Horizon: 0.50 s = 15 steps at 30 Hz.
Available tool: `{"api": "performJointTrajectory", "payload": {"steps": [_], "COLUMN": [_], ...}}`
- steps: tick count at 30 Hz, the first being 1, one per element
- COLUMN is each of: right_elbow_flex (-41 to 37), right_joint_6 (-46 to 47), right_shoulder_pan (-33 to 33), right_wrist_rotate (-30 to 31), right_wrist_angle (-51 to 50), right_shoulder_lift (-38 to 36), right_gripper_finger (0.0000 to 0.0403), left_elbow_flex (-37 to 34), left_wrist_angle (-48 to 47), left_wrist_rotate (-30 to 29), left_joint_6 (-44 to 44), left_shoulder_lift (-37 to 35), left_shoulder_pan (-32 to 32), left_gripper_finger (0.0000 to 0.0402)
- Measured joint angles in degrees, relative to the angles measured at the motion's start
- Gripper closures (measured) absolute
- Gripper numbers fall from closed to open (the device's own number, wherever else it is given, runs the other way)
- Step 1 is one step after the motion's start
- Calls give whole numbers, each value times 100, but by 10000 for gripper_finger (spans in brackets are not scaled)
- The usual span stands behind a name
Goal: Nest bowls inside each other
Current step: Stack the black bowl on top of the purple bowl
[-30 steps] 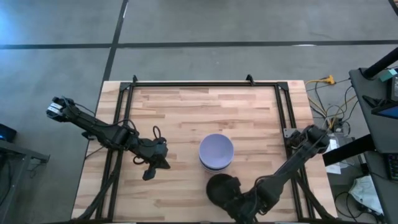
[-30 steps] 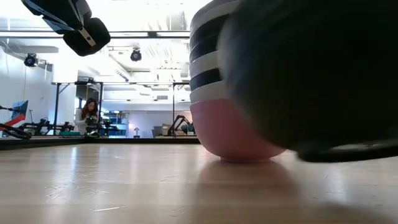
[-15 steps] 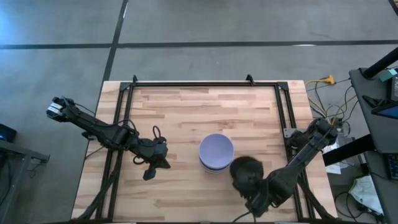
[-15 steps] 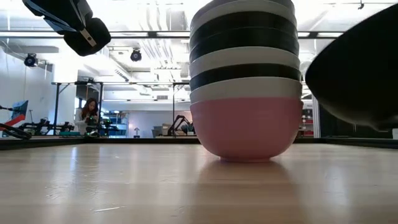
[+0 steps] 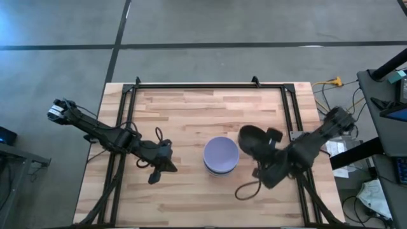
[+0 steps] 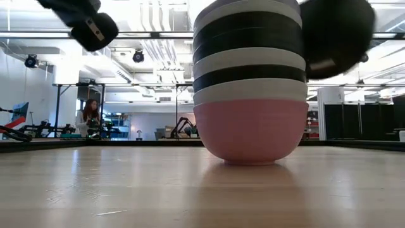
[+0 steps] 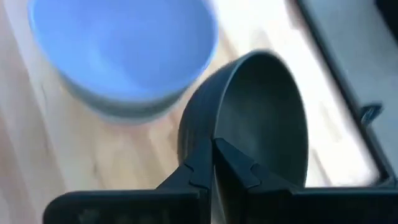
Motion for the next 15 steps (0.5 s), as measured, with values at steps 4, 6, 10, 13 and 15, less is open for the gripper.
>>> {"api": "performJointTrajectory", "payload": {"steps": [4,6,10,13,15], "right_elbow_flex": [229,396,844,1109,1205], "right_joint_6": [-358,-738,-1696,-2719,-3032], "right_shoulder_pan": [-144,-174,-225,-249,-295], "right_wrist_rotate": [620,827,1119,1175,1269], "right_wrist_angle": [109,207,320,813,1116], "right_shoulder_lift": [-326,-402,-391,-375,-373], "right_gripper_finger": [395,395,395,395,395], "left_elbow_flex": [26,26,29,29,33], "left_wrist_angle": [421,576,790,884,893], "left_wrist_rotate": [-61,-184,-367,-611,-715], "left_joint_6": [-24,-44,-48,-50,-52], "left_shoulder_lift": [0,0,0,0,0], "left_shoulder_pan": [0,0,0,2,2], "left_gripper_finger": [402,402,402,402,402]}}
